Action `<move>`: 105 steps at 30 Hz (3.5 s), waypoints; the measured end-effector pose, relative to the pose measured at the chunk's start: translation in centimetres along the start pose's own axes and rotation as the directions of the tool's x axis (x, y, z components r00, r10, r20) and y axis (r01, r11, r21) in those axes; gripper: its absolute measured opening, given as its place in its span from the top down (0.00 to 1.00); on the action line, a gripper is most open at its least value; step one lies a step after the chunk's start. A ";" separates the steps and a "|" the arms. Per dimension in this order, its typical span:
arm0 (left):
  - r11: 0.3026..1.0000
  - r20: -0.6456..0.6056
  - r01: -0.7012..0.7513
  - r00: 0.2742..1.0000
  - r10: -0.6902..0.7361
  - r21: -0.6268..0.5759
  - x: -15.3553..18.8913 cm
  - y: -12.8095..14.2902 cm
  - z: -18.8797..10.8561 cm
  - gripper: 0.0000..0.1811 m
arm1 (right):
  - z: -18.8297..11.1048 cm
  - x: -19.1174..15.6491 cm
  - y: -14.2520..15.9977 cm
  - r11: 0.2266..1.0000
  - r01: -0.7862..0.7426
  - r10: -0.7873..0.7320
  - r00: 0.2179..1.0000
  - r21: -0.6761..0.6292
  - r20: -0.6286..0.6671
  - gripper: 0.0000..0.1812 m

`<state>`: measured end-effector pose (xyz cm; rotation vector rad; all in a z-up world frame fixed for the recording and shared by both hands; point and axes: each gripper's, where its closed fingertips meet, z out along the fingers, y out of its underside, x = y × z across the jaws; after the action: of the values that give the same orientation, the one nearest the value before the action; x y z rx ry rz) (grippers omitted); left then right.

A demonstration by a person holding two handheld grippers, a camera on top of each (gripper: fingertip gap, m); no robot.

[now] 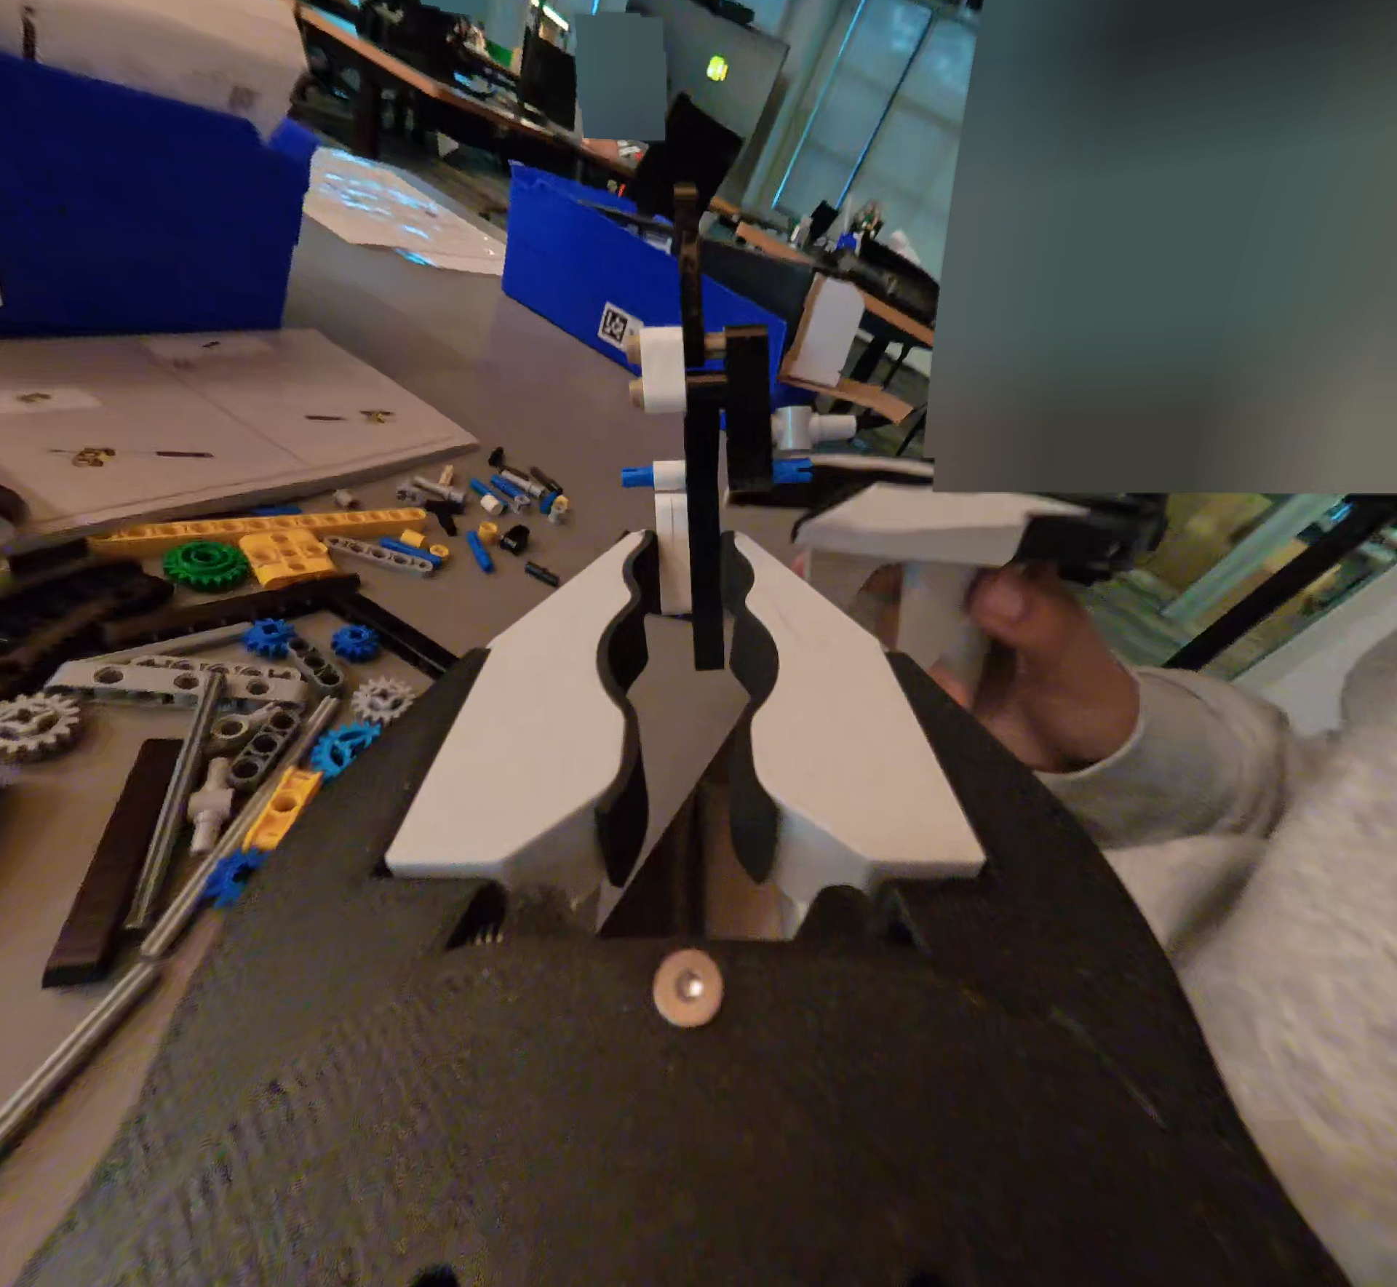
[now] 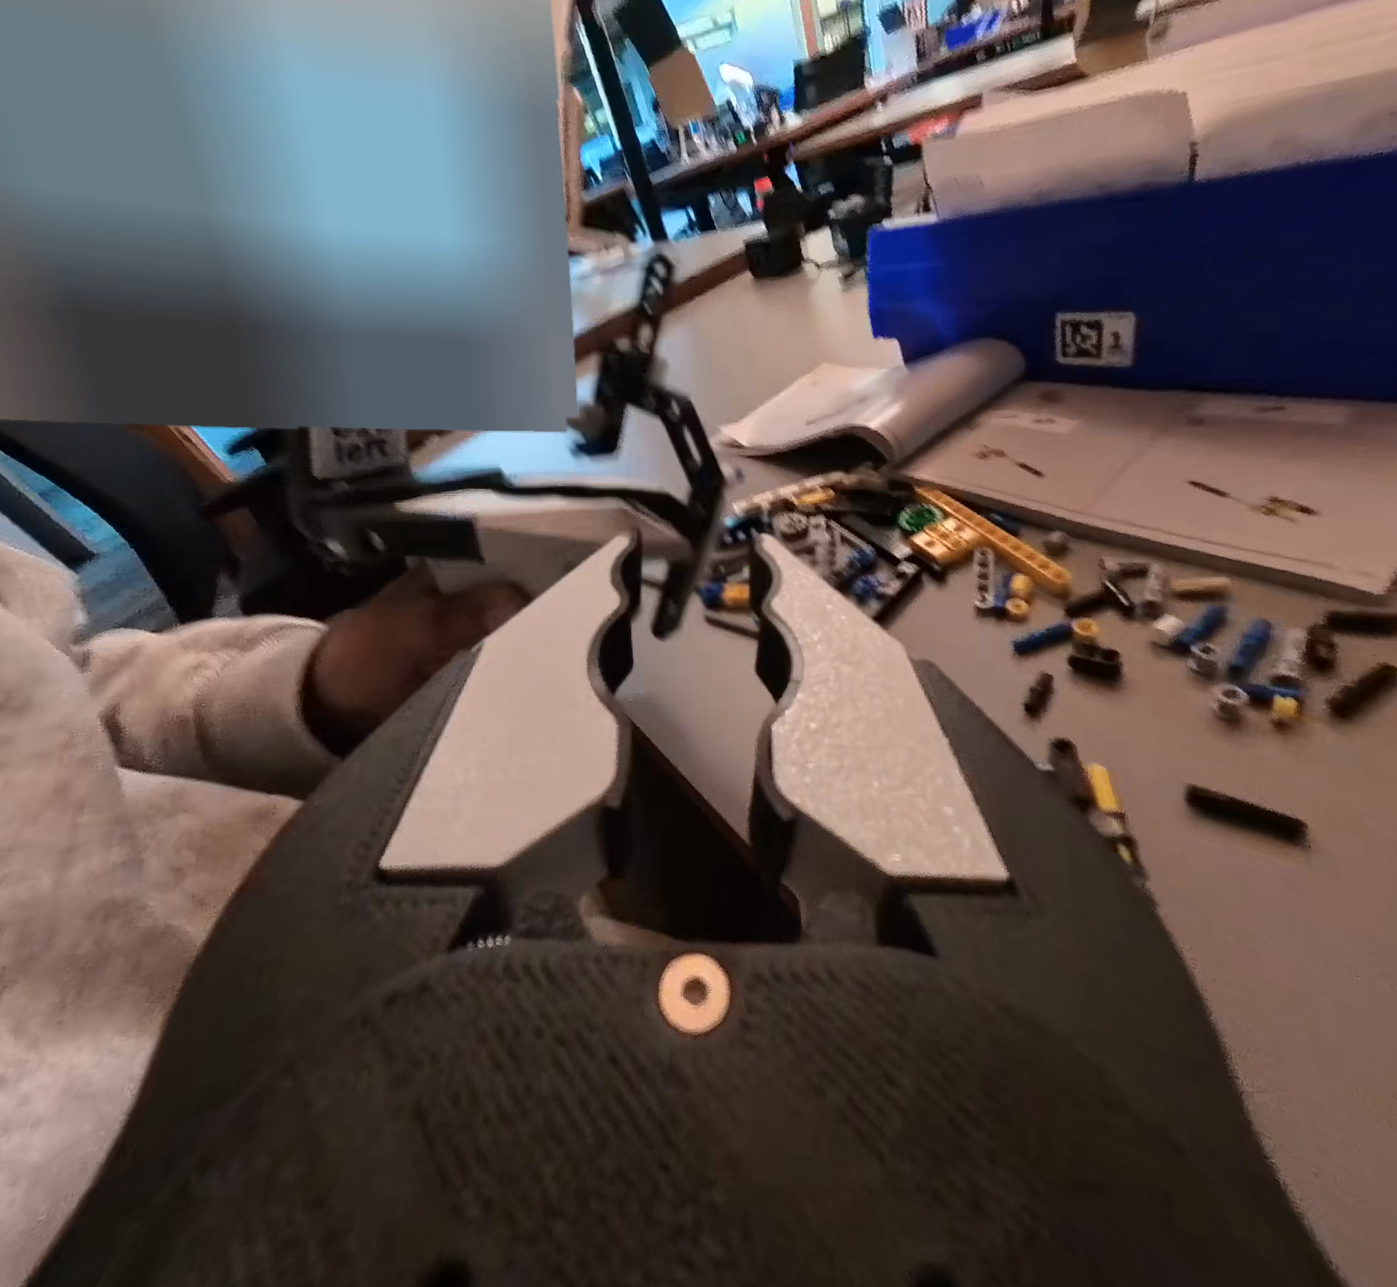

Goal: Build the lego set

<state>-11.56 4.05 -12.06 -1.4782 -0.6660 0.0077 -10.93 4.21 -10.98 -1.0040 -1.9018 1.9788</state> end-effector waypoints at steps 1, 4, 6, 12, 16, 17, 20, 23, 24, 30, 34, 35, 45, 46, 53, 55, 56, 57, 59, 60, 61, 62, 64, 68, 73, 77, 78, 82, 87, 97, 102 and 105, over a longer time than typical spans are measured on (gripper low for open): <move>1.000 0.012 -0.028 1.000 0.028 -0.011 0.0 0.3 0.1 0.93 | 0.0 -0.4 -0.5 0.999 -0.021 0.021 1.000 0.032 0.014 0.87; 0.997 0.020 -0.078 0.997 0.079 -0.023 0.3 0.5 0.2 0.93 | 0.4 0.1 -0.1 0.997 -0.078 0.078 0.997 0.015 -0.012 0.89; 0.995 0.025 -0.096 0.995 0.097 -0.041 0.5 0.9 0.3 0.92 | 0.5 0.1 0.2 0.995 -0.099 0.099 0.995 0.003 -0.007 0.89; 0.968 0.079 -0.244 0.965 0.249 -0.064 1.0 1.2 0.5 0.93 | 0.6 0.1 1.1 0.989 -0.142 0.142 0.990 -0.041 0.008 0.96; 0.977 0.014 -0.211 0.977 0.211 -0.037 1.8 1.3 0.7 0.83 | 0.1 0.3 1.0 0.982 -0.185 0.186 0.981 -0.030 0.053 0.96; 0.989 -0.038 -0.146 0.989 0.145 -0.018 2.3 1.1 0.6 0.79 | -0.1 0.3 1.0 0.980 -0.196 0.198 0.978 -0.029 0.073 0.96; 0.994 -0.222 0.112 0.969 -0.111 -0.008 3.3 0.2 0.2 0.71 | -1.0 0.1 0.6 0.971 -0.239 0.239 0.957 -0.020 0.166 0.97; 0.964 -0.355 0.262 0.897 -0.263 -0.054 3.8 -0.1 -0.3 0.72 | -2.2 -0.8 -0.7 0.951 -0.309 0.288 0.898 0.014 0.332 0.97; 0.950 -0.401 0.305 0.863 -0.306 -0.068 4.2 -0.2 -0.6 0.74 | -2.6 -1.2 -1.1 0.945 -0.325 0.293 0.876 0.019 0.384 0.97; 0.908 -0.533 0.403 0.747 -0.397 -0.110 5.8 -0.7 -1.3 0.82 | -3.1 -4.0 -0.4 0.989 -0.146 0.125 0.851 0.001 0.510 0.97; 0.921 -0.586 0.376 0.725 -0.361 -0.103 6.9 -1.0 -2.0 0.86 | -2.8 -4.7 -0.3 0.986 -0.169 0.143 0.830 0.000 0.539 0.97; 0.923 -0.591 0.372 0.725 -0.355 -0.098 7.0 -1.1 -2.0 0.87 | -2.9 -4.7 -0.5 0.982 -0.188 0.156 0.822 0.001 0.548 0.97; 0.950 -0.586 0.306 0.760 -0.282 -0.061 7.1 -1.0 -2.1 0.95 | -3.3 -4.9 -0.8 0.978 -0.211 0.172 0.802 0.002 0.573 0.97; 0.951 -0.585 0.303 0.762 -0.278 -0.056 7.1 -1.1 -2.1 0.95 | -3.3 -4.9 -0.7 0.978 -0.208 0.171 0.802 -0.002 0.573 0.97; 0.956 -0.582 0.290 0.769 -0.265 -0.052 7.1 -1.0 -2.1 0.97 | -3.3 -5.0 -0.7 0.979 -0.204 0.170 0.803 -0.005 0.571 0.98; 0.958 -0.578 0.283 0.774 -0.258 -0.048 7.1 -1.0 -2.1 0.97 | -3.3 -5.0 -0.7 0.979 -0.205 0.171 0.803 -0.005 0.570 0.98; 0.958 -0.577 0.281 0.775 -0.256 -0.047 7.1 -1.0 -2.1 0.97 | -3.3 -5.0 -0.7 0.979 -0.204 0.171 0.804 -0.005 0.570 0.98; 0.959 -0.577 0.281 0.776 -0.255 -0.047 7.1 -1.0 -2.1 0.97 | -3.3 -5.0 -0.7 0.979 -0.205 0.171 0.804 -0.005 0.570 0.98; 0.959 -0.575 0.281 0.777 -0.256 -0.046 7.1 -1.0 -2.1 0.97 | -3.3 -5.0 -0.7 0.978 -0.207 0.173 0.804 -0.005 0.569 0.98; 0.959 -0.575 0.281 0.777 -0.256 -0.047 7.1 -1.0 -2.1 0.97 | -3.3 -5.0 -0.7 0.978 -0.208 0.174 0.803 -0.006 0.570 0.98; 0.959 -0.575 0.281 0.777 -0.256 -0.047 7.1 -1.0 -2.1 0.97 | -3.3 -5.0 -0.7 0.978 -0.209 0.175 0.803 -0.006 0.570 0.98; 0.959 -0.575 0.280 0.778 -0.255 -0.047 7.1 -1.0 -2.1 0.97 | -3.3 -5.0 -0.7 0.978 -0.209 0.175 0.803 -0.006 0.570 0.98; 0.959 -0.573 0.278 0.780 -0.253 -0.045 7.0 -1.0 -2.1 0.97 | -3.3 -5.0 -0.7 0.978 -0.208 0.175 0.803 -0.006 0.569 0.98; 0.956 -0.576 0.288 0.774 -0.262 -0.048 7.0 -1.0 -2.0 0.97 | -3.3 -4.9 -0.7 0.977 -0.211 0.177 0.804 -0.006 0.568 0.98; 0.959 -0.575 0.282 0.779 -0.250 -0.035 7.0 -1.1 -2.1 0.95 | -3.2 -4.8 -0.7 0.978 -0.208 0.174 0.811 -0.003 0.558 0.98; 0.967 -0.555 0.253 0.801 -0.223 -0.022 6.9 -0.9 -2.0 0.95 | -3.2 -4.5 -0.8 0.976 -0.216 0.179 0.816 0.003 0.549 0.98; 0.969 -0.550 0.246 0.807 -0.216 -0.021 6.9 -0.9 -1.9 0.95 | -3.2 -4.5 -0.8 0.976 -0.216 0.180 0.817 0.001 0.548 0.98; 0.974 -0.531 0.225 0.825 -0.196 -0.010 6.7 -0.8 -1.8 0.97 | -3.1 -4.6 -0.8 0.975 -0.220 0.184 0.816 0.000 0.548 0.98; 0.977 -0.521 0.212 0.834 -0.182 -0.002 6.6 -0.8 -1.8 0.97 | -3.1 -4.5 -0.7 0.974 -0.226 0.190 0.816 -0.002 0.546 0.98; 0.984 -0.503 0.180 0.851 -0.149 0.014 6.5 -0.8 -1.7 0.97 | -3.0 -4.4 -0.7 0.972 -0.235 0.199 0.816 -0.003 0.543 0.98; 0.984 -0.503 0.179 0.851 -0.148 0.014 6.5 -0.8 -1.7 0.97 | -3.0 -4.3 -0.7 0.972 -0.236 0.201 0.816 -0.004 0.542 0.98; 0.984 -0.501 0.176 0.853 -0.144 0.016 6.5 -0.8 -1.7 0.97 | -3.0 -4.3 -0.7 0.972 -0.237 0.202 0.816 -0.005 0.542 0.98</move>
<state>-5.76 4.99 -8.62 -1.2862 -0.3560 -0.4683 -6.14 4.14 -8.71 -0.7191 -2.0325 2.6687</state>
